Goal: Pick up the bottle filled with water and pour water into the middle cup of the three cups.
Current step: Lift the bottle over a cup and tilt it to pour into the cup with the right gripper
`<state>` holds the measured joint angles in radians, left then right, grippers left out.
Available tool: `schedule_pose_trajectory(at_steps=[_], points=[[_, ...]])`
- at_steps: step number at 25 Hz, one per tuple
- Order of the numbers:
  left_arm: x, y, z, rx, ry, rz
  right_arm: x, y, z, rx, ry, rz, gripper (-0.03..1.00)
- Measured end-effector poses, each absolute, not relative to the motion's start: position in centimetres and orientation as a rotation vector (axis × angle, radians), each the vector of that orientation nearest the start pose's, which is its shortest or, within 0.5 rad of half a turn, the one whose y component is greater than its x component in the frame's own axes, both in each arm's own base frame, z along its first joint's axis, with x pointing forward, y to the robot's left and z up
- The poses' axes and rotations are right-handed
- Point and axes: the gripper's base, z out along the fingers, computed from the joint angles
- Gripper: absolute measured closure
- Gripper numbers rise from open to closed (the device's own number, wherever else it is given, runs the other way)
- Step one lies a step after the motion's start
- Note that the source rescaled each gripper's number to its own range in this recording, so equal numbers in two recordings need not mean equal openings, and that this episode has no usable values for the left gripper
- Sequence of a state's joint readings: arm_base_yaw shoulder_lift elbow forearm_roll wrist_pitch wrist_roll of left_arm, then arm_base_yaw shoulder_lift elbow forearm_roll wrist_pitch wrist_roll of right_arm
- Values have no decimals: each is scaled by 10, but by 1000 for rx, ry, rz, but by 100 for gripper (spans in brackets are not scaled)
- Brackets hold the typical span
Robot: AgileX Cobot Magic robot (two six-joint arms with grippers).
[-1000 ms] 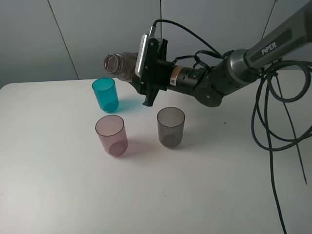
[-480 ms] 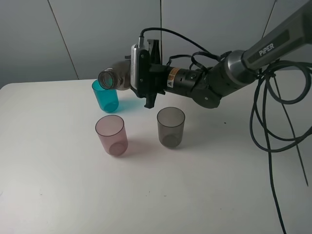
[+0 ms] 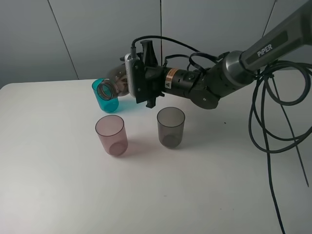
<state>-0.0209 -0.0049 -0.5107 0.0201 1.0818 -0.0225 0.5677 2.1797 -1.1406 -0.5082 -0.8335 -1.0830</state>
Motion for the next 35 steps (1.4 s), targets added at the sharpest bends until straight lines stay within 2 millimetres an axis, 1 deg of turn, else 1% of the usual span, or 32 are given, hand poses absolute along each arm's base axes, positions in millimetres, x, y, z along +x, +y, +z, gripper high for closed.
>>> schedule_pose_trajectory(at_steps=[20,35], points=[[-8,2,279,-2,2050,-3,357,262,126,-1625,650,-435,97],[-8,2,279,2,2050,0,357,261,127,-1635,630,-463,97]])
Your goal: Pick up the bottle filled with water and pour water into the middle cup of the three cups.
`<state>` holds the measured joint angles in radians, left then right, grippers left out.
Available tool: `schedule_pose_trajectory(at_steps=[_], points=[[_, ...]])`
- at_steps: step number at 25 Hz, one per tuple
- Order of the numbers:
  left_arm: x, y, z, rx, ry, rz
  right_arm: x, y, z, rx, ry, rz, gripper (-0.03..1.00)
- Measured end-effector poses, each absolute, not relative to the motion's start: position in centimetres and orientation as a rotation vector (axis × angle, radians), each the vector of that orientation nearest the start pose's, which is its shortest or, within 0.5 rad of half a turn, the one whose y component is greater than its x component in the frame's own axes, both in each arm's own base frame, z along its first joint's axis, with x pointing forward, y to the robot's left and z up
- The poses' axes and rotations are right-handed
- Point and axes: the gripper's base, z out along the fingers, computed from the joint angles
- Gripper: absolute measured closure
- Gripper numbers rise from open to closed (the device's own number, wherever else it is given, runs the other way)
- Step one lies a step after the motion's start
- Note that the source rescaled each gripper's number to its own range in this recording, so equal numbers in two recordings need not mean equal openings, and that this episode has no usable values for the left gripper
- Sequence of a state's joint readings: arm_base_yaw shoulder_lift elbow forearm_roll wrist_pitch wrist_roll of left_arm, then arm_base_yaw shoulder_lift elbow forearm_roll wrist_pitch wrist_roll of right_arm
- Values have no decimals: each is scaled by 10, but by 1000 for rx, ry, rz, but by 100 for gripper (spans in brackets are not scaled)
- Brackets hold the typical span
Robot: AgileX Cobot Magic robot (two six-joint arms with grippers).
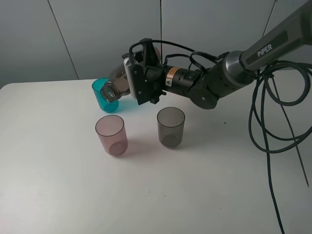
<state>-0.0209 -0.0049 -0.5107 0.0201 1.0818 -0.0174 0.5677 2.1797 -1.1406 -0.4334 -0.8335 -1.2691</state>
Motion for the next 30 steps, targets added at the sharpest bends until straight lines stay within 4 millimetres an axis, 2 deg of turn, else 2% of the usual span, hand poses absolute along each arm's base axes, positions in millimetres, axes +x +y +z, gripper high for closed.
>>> schedule_pose_trajectory(at_steps=[30], points=[[-8,2,279,0,2050,-1,358,261,127,-1681,523,-583,97]])
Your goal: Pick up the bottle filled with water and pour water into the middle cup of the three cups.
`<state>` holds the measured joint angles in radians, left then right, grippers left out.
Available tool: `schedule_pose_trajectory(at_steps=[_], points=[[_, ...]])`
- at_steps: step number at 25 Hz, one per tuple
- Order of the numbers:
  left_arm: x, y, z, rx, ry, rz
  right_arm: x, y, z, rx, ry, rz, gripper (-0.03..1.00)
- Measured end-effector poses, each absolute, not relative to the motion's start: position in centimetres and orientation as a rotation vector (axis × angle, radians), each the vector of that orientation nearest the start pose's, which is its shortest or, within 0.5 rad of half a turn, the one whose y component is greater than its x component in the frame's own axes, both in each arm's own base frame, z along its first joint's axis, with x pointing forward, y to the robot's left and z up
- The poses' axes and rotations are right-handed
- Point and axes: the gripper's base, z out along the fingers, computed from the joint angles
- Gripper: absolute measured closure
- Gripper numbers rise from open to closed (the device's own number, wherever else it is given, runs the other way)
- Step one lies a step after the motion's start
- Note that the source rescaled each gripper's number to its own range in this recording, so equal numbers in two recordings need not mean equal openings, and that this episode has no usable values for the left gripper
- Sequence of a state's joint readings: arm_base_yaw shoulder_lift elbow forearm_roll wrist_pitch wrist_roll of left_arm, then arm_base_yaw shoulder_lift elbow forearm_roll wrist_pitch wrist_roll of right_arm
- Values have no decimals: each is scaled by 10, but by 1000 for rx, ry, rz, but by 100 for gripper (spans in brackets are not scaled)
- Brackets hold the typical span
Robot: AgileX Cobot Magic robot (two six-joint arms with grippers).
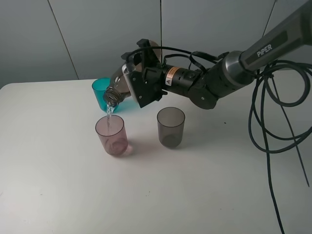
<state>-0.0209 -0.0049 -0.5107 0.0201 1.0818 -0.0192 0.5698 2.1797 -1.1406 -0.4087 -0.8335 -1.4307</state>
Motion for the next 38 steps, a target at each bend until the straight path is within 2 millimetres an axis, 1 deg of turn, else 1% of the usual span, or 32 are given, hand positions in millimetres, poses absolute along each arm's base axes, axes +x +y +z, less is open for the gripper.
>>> schedule_pose_trajectory(at_steps=[12,17,24,38], points=[[-8,2,279,0,2050,-1,358,261,127,-1693,495,-610,97],[-8,2,279,0,2050,-1,359,261,128,-1702,459,-655,97],[-8,2,279,0,2050,-1,360,261,129,-1693,451,-673,97],[-8,2,279,0,2050,-1,359,261,131,-1705,373,-739,97]])
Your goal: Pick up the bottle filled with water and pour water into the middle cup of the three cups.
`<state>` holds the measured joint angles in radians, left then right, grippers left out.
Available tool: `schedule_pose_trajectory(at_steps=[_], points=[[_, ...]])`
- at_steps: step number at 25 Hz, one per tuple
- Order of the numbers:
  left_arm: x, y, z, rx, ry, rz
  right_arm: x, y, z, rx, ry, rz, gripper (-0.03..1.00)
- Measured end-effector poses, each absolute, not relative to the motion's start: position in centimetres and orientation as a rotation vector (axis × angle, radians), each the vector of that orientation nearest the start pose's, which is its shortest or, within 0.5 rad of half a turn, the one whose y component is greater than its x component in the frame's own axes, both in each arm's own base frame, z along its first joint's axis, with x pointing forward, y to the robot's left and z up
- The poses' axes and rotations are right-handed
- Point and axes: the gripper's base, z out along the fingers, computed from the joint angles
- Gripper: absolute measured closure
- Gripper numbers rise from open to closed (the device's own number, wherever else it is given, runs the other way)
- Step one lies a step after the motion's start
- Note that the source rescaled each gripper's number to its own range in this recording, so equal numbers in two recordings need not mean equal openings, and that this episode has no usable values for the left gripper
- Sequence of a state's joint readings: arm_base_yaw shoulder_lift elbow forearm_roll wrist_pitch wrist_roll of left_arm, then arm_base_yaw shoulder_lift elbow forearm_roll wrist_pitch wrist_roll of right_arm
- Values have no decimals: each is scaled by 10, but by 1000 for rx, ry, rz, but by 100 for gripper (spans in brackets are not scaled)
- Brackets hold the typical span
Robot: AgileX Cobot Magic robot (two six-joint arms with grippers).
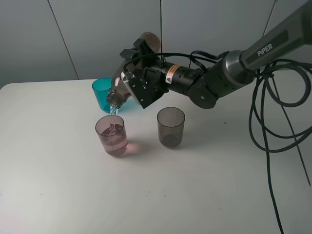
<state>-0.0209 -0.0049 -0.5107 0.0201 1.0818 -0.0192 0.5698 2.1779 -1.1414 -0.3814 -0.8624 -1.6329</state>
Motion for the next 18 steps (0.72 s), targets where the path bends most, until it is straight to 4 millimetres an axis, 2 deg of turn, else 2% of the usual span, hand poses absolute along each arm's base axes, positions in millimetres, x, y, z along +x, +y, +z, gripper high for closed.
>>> schedule_pose_trajectory(at_steps=[7,18], points=[[-8,2,279,0,2050,-1,358,262,140,-1703,307,-778,97],[-8,2,279,0,2050,-1,358,264,142,-1711,238,-808,97]])
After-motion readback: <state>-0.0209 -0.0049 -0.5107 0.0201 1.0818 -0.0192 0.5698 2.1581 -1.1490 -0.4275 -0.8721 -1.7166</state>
